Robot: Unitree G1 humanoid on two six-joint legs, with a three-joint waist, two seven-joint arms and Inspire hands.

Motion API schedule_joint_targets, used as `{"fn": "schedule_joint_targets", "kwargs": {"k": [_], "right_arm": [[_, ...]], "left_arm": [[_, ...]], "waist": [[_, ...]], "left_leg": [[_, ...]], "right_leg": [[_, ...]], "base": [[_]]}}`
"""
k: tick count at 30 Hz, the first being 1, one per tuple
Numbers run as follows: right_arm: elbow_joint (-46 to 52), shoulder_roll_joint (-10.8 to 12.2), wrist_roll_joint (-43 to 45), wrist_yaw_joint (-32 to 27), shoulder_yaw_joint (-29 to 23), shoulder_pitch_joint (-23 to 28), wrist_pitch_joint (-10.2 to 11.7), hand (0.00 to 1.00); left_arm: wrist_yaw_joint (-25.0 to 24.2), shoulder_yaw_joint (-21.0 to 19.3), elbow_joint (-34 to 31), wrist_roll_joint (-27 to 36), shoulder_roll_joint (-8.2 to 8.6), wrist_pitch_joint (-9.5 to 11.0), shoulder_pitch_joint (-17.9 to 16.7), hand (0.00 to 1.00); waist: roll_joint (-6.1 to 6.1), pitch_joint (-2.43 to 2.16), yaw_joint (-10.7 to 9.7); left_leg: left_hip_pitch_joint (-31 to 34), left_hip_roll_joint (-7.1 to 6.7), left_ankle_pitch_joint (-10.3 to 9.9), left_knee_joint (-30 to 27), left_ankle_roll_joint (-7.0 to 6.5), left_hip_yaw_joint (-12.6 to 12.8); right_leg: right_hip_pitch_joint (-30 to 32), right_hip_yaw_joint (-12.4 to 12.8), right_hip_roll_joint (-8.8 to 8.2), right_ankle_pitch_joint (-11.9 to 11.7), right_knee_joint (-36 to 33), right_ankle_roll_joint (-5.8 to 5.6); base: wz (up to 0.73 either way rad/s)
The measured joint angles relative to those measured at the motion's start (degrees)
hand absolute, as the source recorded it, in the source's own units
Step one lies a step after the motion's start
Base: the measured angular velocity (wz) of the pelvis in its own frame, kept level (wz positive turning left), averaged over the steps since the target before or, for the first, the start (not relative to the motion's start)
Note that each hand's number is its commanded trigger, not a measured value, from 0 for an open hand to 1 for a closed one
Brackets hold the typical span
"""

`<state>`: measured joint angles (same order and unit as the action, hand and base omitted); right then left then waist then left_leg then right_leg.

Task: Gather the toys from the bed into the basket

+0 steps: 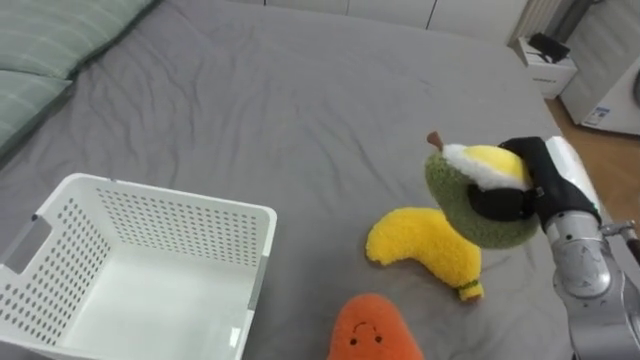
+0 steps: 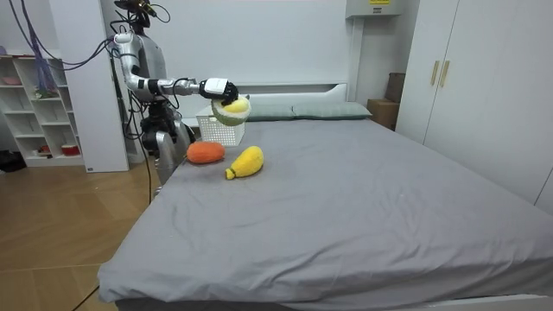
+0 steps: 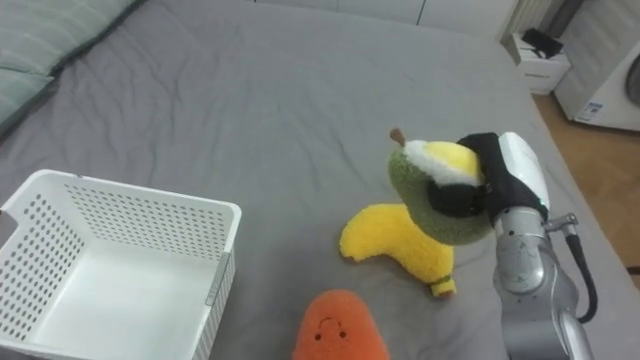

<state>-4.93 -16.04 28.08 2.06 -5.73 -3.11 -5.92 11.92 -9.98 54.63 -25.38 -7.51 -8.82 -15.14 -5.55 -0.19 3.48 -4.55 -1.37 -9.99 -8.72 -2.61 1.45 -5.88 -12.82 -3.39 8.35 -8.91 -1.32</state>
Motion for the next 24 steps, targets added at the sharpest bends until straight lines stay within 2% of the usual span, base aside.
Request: {"fn": "schedule_joint_targets", "kwargs": {"k": [6, 7, 14, 20, 24], "right_arm": [[1.88, 0.13, -1.74, 0.68, 0.74, -0.03, -0.05, 1.00], [2.66, 0.12, -1.76, 0.70, 1.43, -0.06, -0.16, 1.00], [6.87, 0.57, -0.58, 4.52, 9.86, -1.10, -1.31, 1.00], [7.00, 1.69, -1.01, 6.88, 13.43, -4.53, -1.70, 1.00], [9.04, 3.95, 1.22, 7.75, 15.96, -5.42, -1.60, 1.00]], "left_arm": [[1.24, 0.94, 0.08, 1.08, 0.39, 0.00, 0.35, 0.00], [1.34, 1.47, 0.08, 1.10, 0.39, 0.00, 0.40, 0.00], [1.68, 2.61, 0.08, 1.13, 0.19, -0.02, 1.70, 0.00], [1.73, 3.52, 0.72, 1.04, 0.17, 0.14, 3.67, 0.00], [2.66, 4.68, 0.72, 0.91, 0.20, 0.28, 4.19, 0.00]], "waist": [[0.00, 0.50, 0.40], [0.10, 0.59, 1.07], [-0.17, 0.59, 2.33], [-0.68, 0.60, 5.05], [-1.00, 0.61, 6.30]], "left_leg": [[0.13, -0.01, 0.00, 0.04, -0.01, 0.09], [0.19, 0.02, 0.00, 0.09, -0.01, 0.19], [0.99, 0.15, 0.02, 0.03, 0.03, 0.14], [1.41, 0.06, 0.07, -0.02, 0.00, -0.63], [1.99, -0.27, 0.08, -0.13, 0.00, -1.18]], "right_leg": [[0.09, -0.10, -0.01, -0.05, 0.02, -0.02], [0.26, 0.00, 0.02, -0.05, -0.01, -0.01], [0.96, -0.19, 0.11, -0.15, 0.06, 0.11], [0.85, -1.37, -0.01, -0.16, 0.19, 0.08], [1.12, -1.58, -0.05, -0.17, 0.29, 0.06]], "base": [[0.00], [-0.04], [0.01], [0.08], [0.06]]}}
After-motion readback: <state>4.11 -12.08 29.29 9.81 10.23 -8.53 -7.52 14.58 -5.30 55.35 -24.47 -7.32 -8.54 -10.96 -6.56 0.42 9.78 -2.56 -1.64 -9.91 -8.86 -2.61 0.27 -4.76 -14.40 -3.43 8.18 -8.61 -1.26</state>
